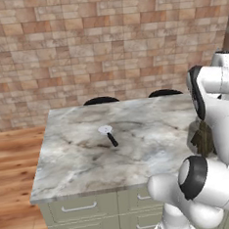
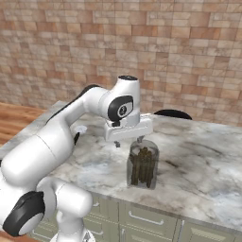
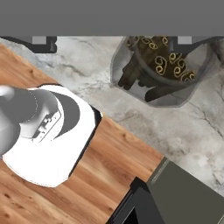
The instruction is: Pick the jar and jar from the dining table and place them in the open cabinet. Close the cabinet after placing the objects.
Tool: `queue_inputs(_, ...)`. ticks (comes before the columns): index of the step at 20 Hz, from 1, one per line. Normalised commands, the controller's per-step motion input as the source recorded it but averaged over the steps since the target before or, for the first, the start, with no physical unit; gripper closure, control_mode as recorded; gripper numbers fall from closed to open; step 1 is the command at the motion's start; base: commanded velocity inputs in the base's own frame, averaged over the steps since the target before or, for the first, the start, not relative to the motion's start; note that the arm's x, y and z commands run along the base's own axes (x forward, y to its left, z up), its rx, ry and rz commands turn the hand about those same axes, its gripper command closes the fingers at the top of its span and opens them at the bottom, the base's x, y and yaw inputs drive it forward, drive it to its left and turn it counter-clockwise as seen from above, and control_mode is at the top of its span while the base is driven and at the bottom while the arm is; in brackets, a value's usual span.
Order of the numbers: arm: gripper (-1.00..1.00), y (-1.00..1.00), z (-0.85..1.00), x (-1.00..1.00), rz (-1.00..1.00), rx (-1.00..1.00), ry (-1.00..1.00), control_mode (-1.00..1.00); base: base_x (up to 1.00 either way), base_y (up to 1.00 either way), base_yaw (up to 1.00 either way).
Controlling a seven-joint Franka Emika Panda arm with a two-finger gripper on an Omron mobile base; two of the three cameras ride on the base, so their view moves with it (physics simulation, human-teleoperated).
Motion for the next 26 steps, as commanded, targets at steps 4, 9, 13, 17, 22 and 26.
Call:
queue_inputs(4,-1.00,0.00,-0.23,0.02,-0.04,0.00,0.04,-1.00,0.00,0.00,0.00)
queue_inputs(9,-1.00,0.00,-0.24,0.00,-0.04,0.00,0.02,-1.00,0.00,0.00,0.00)
queue_inputs(13,-1.00,0.00,-0.28,0.00,-0.03,0.00,0.03,-1.00,0.00,0.00,0.00)
queue_inputs(17,-1.00,0.00,-0.28,0.06,-0.02,0.00,0.04,-1.00,0.00,0.00,0.00)
queue_inputs(22,-1.00,0.00,-0.27,0.07,-0.01,0.00,0.04,-1.00,0.00,0.00,0.00)
queue_inputs(26,-1.00,0.00,-0.25,0.09,0.00,0.00,0.04,-1.00,0.00,0.00,0.00)
